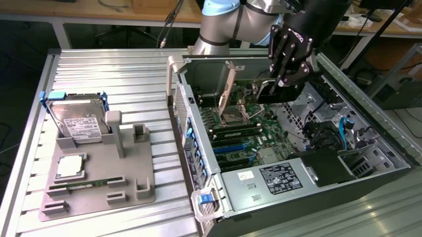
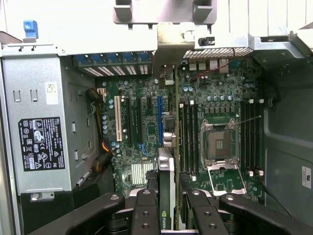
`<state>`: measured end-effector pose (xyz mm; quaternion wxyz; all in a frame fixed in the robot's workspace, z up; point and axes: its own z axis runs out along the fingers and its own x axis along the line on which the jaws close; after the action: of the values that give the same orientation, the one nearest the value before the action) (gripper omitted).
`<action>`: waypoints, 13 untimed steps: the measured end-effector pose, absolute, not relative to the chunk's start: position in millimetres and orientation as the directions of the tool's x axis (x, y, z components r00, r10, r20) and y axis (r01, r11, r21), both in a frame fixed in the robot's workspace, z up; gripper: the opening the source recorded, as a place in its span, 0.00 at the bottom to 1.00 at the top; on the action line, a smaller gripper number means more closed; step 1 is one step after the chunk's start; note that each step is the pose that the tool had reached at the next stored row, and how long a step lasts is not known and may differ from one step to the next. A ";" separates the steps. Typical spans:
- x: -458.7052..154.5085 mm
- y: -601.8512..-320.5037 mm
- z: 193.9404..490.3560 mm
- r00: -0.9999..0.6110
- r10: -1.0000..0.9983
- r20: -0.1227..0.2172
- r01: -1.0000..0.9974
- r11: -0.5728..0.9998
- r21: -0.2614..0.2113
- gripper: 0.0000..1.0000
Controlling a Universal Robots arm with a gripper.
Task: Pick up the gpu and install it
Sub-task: 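Insert the gpu into the slot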
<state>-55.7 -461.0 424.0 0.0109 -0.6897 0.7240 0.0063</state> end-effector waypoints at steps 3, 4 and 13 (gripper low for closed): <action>-55.7 -461.0 423.3 -0.048 -0.999 -0.024 -0.999 0.048 -0.006 0.27; -55.7 -461.0 423.2 -0.048 -0.999 -0.024 -0.999 0.048 -0.006 0.27; -55.7 -460.9 421.3 -0.046 -0.999 -0.024 -0.999 0.046 -0.006 0.27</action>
<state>-55.7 -460.9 421.3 0.0108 -0.6907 0.7231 0.0063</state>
